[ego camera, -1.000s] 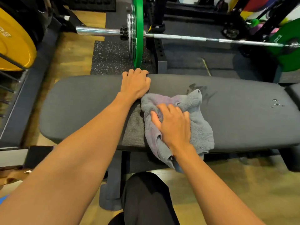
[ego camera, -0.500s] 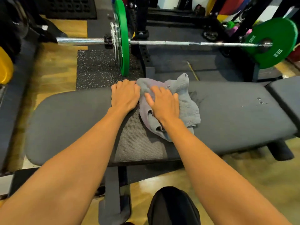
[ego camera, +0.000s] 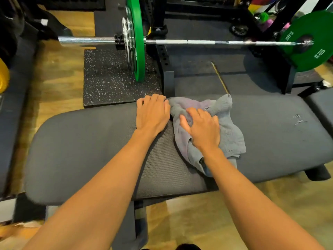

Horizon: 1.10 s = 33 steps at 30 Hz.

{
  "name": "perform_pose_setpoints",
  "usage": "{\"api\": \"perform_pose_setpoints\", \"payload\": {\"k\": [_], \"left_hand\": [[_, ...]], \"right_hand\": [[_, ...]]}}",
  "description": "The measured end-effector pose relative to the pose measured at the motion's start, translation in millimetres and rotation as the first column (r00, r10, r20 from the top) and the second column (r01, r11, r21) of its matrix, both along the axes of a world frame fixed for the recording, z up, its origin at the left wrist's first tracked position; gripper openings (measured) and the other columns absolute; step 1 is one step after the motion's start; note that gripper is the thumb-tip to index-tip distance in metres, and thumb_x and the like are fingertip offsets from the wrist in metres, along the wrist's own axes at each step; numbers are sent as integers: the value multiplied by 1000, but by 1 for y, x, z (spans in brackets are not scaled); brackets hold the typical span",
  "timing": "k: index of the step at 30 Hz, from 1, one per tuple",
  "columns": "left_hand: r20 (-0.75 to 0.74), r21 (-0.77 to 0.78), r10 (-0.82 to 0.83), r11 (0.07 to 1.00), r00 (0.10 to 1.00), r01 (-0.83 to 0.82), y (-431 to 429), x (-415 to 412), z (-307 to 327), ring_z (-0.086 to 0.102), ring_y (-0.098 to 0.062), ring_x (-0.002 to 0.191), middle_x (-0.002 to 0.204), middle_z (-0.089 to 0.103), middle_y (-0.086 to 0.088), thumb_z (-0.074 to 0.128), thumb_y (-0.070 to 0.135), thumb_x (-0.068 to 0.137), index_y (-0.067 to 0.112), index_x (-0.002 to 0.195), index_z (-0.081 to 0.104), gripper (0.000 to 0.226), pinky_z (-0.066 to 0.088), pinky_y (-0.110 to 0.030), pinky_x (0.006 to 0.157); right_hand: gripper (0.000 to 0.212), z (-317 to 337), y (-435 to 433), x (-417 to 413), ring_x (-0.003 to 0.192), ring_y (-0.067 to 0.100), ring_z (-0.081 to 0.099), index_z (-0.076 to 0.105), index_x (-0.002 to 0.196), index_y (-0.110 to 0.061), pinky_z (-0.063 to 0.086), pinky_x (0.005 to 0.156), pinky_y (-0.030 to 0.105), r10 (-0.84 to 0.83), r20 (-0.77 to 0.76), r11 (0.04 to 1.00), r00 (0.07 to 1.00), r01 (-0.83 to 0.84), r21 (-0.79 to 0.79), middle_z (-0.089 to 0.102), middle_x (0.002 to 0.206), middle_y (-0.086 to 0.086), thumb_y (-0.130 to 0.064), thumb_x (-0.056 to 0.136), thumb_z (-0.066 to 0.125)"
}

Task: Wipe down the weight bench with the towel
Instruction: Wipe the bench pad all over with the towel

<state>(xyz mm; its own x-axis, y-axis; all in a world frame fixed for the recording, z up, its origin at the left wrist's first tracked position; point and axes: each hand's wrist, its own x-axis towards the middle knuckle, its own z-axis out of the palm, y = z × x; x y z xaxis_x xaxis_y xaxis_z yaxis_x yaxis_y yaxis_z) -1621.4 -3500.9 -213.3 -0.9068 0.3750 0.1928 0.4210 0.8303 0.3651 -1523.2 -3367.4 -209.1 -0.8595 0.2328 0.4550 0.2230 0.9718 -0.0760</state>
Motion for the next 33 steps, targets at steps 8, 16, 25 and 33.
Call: {"api": "perform_pose_setpoints", "payload": {"k": [8, 16, 25, 33], "left_hand": [[2, -73, -21, 997, 1000, 21, 1, 2, -1, 55, -30, 109, 117, 64, -7, 26, 32, 99, 17, 109, 59, 37, 31, -47, 103], [145, -148, 59, 988, 988, -38, 33, 23, 11, 32, -40, 136, 144, 45, -13, 25, 35, 101, 11, 138, 44, 47, 9, -59, 115], [99, 81, 30, 996, 995, -38, 76, 11, 16, 54, -32, 95, 101, 65, -9, 28, 29, 99, 14, 89, 60, 37, 33, -43, 90], [-8, 85, 30, 996, 1000, -29, 77, 5, 3, 51, -27, 85, 87, 58, -4, 28, 25, 99, 15, 85, 58, 34, 33, -41, 86]], "right_hand": [[36, 13, 16, -61, 101, 29, 60, 61, 112, -21, 38, 78, 43, 43, 148, 997, 988, -31, -77, 68, 107, 5, -47, 98, 39], [28, 20, 24, 96, 82, 28, 60, 63, 99, -21, 35, 68, 39, 98, 145, 991, 985, -84, -103, 64, 84, 4, -45, 93, 50], [29, 4, 50, 72, 68, 27, 59, 68, 92, -21, 38, 60, 39, 80, 19, 995, 997, -79, -68, 61, 71, 2, -45, 91, 53], [39, 6, 97, -96, 97, 33, 61, 62, 104, -16, 39, 81, 46, 80, 183, 996, 980, -72, -49, 68, 99, 9, -47, 99, 37]]}}
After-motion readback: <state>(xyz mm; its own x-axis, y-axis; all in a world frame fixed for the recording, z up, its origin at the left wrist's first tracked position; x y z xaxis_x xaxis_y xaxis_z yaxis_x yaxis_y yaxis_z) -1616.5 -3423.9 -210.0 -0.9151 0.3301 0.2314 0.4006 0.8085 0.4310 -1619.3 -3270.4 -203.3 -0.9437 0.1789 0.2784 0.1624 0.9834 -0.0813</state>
